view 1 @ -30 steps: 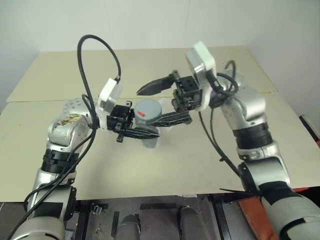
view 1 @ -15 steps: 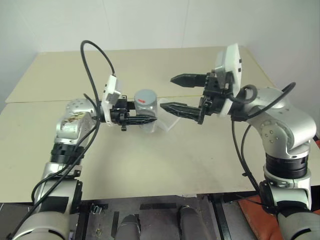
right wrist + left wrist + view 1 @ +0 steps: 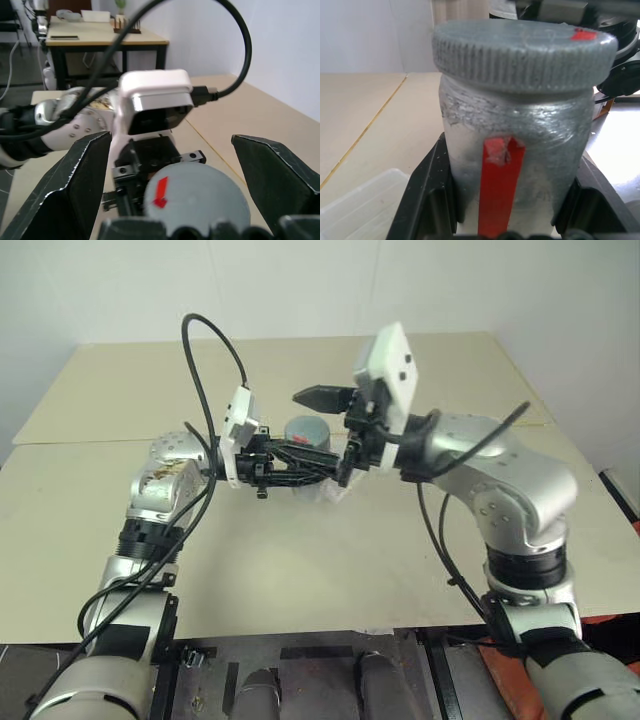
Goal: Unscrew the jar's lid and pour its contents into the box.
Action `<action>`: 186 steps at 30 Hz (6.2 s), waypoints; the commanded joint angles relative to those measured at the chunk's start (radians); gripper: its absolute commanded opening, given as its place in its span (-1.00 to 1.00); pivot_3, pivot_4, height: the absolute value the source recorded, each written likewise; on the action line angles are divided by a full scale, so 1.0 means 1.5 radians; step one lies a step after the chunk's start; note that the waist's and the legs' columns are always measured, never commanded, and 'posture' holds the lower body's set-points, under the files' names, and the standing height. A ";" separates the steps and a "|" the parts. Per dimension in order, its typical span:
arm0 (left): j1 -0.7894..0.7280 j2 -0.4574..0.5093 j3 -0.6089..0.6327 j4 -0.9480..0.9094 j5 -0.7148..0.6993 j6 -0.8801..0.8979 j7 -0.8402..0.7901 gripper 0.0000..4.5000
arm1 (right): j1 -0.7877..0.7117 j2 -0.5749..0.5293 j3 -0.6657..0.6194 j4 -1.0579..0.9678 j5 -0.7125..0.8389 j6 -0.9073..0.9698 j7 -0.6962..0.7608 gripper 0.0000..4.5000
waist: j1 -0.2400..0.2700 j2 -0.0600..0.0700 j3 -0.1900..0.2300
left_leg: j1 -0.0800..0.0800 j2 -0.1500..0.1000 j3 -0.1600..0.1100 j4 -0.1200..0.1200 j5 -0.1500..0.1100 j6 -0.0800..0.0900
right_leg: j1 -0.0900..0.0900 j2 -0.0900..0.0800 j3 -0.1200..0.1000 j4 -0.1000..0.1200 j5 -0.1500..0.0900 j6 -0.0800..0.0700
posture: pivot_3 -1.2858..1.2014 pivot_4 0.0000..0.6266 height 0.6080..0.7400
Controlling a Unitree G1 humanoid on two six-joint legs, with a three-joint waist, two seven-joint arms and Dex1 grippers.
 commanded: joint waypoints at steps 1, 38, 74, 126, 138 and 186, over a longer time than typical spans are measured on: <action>-0.001 0.004 0.010 -0.036 -0.010 0.005 0.004 -0.14 | -0.020 0.007 0.000 0.016 -0.023 -0.033 -0.003 0.99 | 0.000 0.000 0.000 | 0.000 0.000 0.000 0.000 0.000 0.000 | 0.000 0.000 0.000 0.000 0.000 0.000 | 0.03 -0.52 1.00; 0.075 0.100 0.064 -0.152 -0.070 0.076 0.009 -0.14 | 0.030 -0.079 -0.078 0.064 -0.021 -0.084 0.063 0.99 | -0.001 0.000 0.000 | 0.000 0.000 0.000 0.000 0.000 0.000 | 0.000 0.000 0.000 0.000 0.000 0.000 | 0.03 -0.52 1.00; 0.050 0.046 0.045 -0.102 -0.048 0.036 0.039 -0.14 | -0.014 0.001 -0.021 0.051 -0.037 -0.061 0.019 0.99 | -0.002 0.000 0.000 | 0.000 0.000 0.000 0.000 0.000 0.000 | 0.000 0.000 0.000 0.000 0.000 0.000 | 0.03 -0.52 1.00; 0.077 0.040 0.041 -0.128 -0.041 0.021 0.056 -0.14 | -0.017 -0.011 0.006 0.008 0.015 -0.016 0.018 0.99 | 0.000 0.000 0.000 | 0.000 0.000 0.000 0.000 0.000 0.000 | 0.000 0.000 0.000 0.000 0.000 0.000 | 0.03 -0.52 1.00; 0.083 0.044 0.041 -0.135 -0.042 0.024 0.056 -0.14 | -0.015 -0.008 0.009 0.009 0.016 -0.008 0.033 0.23 | 0.000 0.000 0.000 | 0.000 0.000 0.000 0.000 0.000 0.000 | 0.000 0.000 0.000 0.000 0.000 0.000 | 0.03 -0.52 1.00; 0.083 0.065 0.089 -0.079 0.139 -0.117 0.383 -0.14 | 0.346 -0.099 -0.131 0.015 -0.114 -0.062 -0.080 0.99 | 0.011 0.000 0.000 | 0.000 0.000 0.000 0.000 0.000 0.000 | 0.000 0.000 0.000 -0.005 0.000 0.000 | 0.03 -0.52 1.00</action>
